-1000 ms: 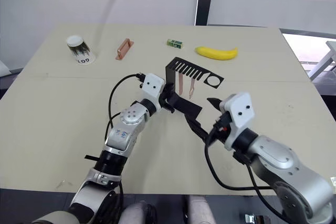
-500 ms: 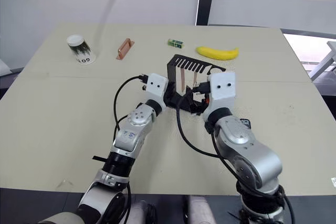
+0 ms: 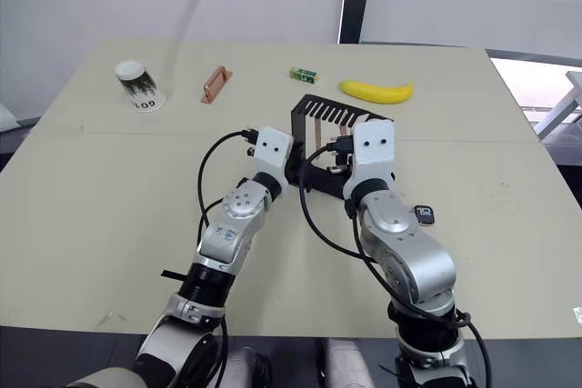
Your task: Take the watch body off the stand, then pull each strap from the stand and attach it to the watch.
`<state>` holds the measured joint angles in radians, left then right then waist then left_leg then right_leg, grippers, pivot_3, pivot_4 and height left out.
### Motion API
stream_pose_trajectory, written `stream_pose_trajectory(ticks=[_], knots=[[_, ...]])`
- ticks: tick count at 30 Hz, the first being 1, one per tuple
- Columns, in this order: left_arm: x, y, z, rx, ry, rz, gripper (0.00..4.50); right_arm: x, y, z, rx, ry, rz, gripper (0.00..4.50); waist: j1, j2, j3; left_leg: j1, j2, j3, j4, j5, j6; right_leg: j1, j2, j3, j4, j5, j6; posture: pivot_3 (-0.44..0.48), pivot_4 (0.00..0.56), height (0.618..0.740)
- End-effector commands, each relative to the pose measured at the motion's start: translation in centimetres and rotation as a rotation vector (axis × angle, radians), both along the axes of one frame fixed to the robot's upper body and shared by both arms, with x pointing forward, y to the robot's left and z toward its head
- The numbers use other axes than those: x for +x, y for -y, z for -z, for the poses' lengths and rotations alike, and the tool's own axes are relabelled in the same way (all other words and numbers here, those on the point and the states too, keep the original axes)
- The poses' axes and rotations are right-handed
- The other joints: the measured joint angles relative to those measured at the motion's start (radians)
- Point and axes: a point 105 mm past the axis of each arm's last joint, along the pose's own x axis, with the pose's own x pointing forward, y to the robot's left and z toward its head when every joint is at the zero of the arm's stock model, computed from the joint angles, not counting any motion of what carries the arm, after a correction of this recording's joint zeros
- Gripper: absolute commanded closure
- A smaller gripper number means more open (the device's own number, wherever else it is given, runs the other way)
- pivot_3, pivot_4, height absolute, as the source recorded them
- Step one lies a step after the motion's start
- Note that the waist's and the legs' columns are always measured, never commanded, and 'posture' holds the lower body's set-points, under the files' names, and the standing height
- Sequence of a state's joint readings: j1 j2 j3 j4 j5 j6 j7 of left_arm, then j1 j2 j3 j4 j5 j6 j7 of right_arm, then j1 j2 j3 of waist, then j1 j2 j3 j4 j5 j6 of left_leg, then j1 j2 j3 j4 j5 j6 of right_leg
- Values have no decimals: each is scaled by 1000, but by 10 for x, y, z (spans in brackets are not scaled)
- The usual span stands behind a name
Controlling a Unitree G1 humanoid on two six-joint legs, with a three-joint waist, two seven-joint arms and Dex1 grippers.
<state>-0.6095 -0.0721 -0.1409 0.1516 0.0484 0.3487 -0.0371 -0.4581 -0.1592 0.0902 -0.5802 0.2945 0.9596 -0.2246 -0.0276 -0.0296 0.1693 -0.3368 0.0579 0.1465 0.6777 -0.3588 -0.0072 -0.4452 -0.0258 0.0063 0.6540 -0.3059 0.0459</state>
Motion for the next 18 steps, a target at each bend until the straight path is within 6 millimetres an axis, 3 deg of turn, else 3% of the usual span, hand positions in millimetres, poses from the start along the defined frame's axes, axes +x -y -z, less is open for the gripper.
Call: stream_pose_trajectory(ticks=[1,7,12,18], knots=[[-4,10,-15,-12,51,32,4500,-1,-5,-16,15,70,-21,2767,0,0,0,0,0,0,0,0,0,0,0,0,0,0,0,0,150,740],[-5,12,-15,-8,55,42,4500,1,-6,-18,12,81,-18,2767,0,0,0,0,0,0,0,0,0,0,0,0,0,0,0,0,150,740],[-5,12,-16,-8,55,42,4500,3,-6,-15,9,71,-18,4443,0,0,0,0,0,0,0,0,0,0,0,0,0,0,0,0,150,740],[-5,13,-17,-7,59,44,4500,-2,-9,-20,-17,102,-44,4443,0,0,0,0,0,0,-1,0,0,0,0,0,0,0,0,0,150,740]])
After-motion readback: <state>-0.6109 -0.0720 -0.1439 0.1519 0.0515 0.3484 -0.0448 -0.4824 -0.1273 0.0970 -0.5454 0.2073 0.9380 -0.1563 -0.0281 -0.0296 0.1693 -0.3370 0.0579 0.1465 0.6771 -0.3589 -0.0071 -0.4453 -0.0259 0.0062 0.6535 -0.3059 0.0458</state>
